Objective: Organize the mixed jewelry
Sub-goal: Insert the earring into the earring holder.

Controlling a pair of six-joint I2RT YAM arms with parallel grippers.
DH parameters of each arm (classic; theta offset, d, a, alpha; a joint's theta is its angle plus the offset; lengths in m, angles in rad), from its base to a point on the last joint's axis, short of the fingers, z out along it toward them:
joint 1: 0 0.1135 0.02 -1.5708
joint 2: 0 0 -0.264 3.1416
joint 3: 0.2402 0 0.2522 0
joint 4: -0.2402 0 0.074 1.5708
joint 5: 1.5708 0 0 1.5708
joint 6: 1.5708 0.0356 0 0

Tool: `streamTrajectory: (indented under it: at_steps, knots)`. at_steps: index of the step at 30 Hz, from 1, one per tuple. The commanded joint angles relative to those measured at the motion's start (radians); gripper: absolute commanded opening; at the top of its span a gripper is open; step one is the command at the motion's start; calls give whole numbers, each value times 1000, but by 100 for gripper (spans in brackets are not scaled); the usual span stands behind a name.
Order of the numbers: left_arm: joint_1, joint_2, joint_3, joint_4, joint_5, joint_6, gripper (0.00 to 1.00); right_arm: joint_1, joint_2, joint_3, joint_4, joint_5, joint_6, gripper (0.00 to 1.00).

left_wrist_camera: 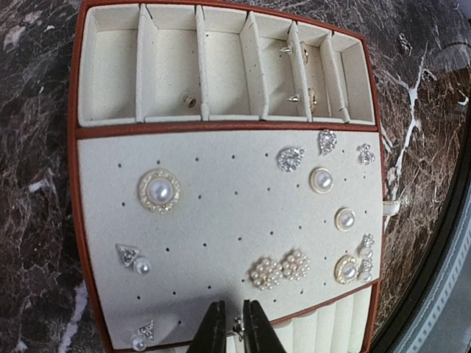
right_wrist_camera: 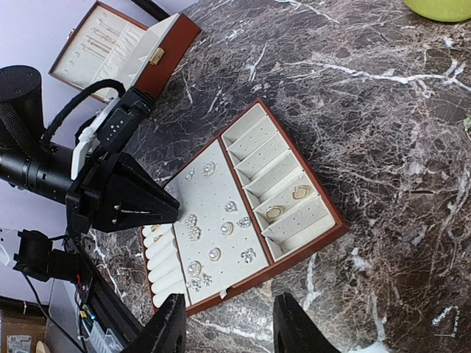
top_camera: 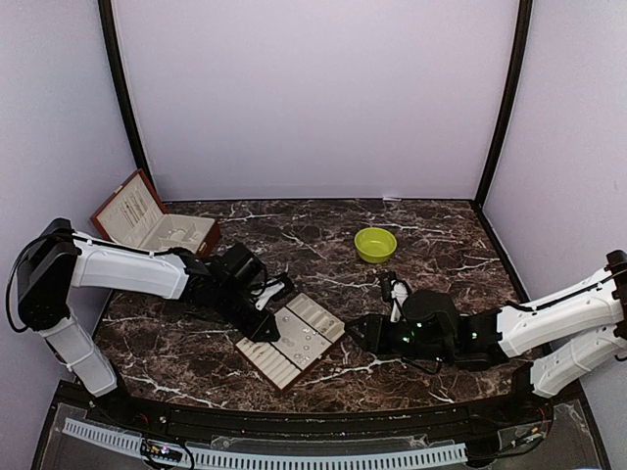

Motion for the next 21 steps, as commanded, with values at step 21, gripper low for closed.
streamTrajectory:
  at_steps: [21]
  knots:
    - [3,-69,-21,-12,72,-80,0,8,25,9,-16,31,2,41]
